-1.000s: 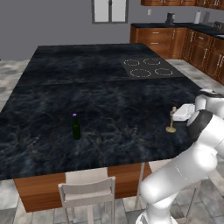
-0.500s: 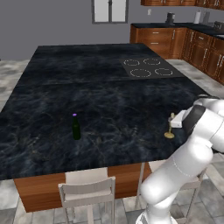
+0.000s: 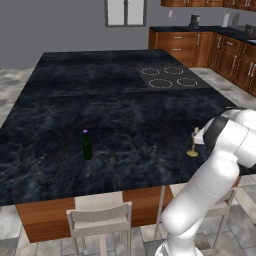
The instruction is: Get the candle and the beer from the cabinet and move them to the dining counter.
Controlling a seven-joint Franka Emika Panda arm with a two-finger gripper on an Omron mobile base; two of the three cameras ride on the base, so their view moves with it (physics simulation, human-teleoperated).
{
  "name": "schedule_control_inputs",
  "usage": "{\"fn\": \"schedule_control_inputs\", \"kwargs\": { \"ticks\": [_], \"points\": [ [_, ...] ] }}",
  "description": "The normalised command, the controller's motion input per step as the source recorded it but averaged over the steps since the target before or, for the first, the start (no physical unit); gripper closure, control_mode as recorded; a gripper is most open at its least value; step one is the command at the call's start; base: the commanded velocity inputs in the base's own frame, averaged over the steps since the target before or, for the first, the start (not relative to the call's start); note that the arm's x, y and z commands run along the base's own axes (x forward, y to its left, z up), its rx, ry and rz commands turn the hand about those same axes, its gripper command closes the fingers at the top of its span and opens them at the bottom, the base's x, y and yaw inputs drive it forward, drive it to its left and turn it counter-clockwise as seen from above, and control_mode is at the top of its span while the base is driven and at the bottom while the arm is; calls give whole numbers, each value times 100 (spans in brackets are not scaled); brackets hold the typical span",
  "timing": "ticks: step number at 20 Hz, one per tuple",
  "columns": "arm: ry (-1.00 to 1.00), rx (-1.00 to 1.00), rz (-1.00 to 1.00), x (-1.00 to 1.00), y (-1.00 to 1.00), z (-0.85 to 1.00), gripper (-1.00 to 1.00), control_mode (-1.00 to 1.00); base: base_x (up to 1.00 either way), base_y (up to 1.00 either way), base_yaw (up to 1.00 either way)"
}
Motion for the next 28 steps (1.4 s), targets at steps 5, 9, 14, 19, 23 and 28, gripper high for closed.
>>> {"fn": "schedule_control_inputs", "kwargs": {
  "ticks": [5, 9, 14, 19, 23, 28],
  "points": [
    [-7, 0, 0, 41, 0, -8, 100, -100, 0, 0, 0],
    [-7, 0, 0, 42, 0, -6, 100, -100, 0, 0, 0],
    [-9, 0, 0, 33, 0, -11, 100, -100, 0, 0, 0],
    [-1, 1, 0, 22, 0, -16, 100, -100, 0, 0, 0],
    [5, 2, 2, 8, 0, -15, 100, -100, 0, 0, 0],
    [4, 0, 1, 0, 0, -11, 100, -100, 0, 0, 0]
  ]
}}
